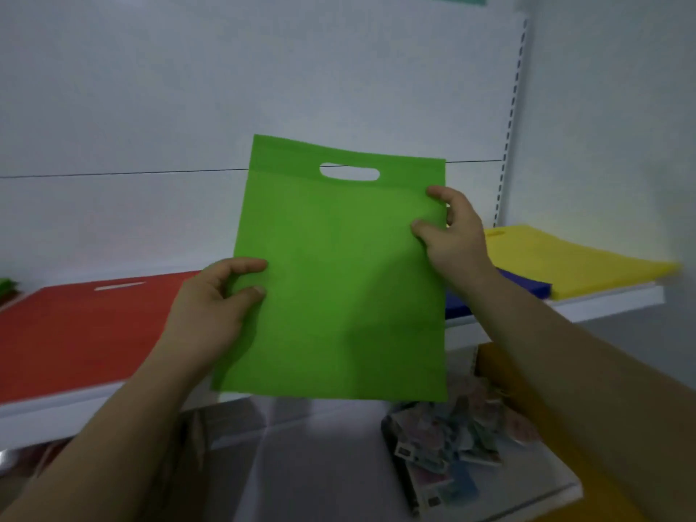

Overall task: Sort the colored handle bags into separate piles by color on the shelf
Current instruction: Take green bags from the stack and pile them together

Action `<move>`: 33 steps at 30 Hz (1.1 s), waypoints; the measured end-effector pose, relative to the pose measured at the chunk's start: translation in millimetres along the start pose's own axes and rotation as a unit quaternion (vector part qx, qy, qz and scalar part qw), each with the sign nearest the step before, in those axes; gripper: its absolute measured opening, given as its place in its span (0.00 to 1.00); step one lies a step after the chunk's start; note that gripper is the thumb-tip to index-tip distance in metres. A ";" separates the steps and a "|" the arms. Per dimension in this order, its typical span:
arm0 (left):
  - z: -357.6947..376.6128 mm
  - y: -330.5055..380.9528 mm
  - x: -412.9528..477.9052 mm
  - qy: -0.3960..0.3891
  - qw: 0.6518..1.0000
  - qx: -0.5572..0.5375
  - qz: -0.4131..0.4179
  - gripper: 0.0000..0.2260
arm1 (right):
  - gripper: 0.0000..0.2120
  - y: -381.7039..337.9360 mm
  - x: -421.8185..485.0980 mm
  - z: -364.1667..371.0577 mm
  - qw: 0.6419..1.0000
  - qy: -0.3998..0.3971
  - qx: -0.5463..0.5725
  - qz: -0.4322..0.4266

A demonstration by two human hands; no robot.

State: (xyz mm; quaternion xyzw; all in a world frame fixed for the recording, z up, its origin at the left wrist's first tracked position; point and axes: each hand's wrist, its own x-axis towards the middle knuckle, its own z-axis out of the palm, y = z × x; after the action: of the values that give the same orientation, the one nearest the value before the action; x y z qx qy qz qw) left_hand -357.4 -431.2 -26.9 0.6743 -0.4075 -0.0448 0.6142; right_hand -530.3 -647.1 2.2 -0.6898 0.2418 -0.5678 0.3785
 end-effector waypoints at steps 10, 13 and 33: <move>-74.3 -26.8 31.1 -0.037 0.987 0.118 -0.104 0.17 | 0.23 10.2 40.7 114.6 0.959 -0.201 -0.200 -0.002; -78.1 -31.6 38.3 -0.075 0.947 0.297 -0.099 0.25 | 0.25 20.3 45.6 131.8 0.882 -0.318 -0.346 -0.034; -85.1 -24.3 24.1 -0.373 0.815 0.427 -0.118 0.60 | 0.33 39.0 55.0 153.5 0.657 -0.506 -0.557 -0.045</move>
State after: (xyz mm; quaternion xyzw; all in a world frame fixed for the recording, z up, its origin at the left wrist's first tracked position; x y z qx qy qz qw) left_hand -281.6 -380.5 -16.8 0.8437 -0.5003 -0.1864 0.0555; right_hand -365.1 -674.4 -6.4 -0.9621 0.2528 0.0943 -0.0389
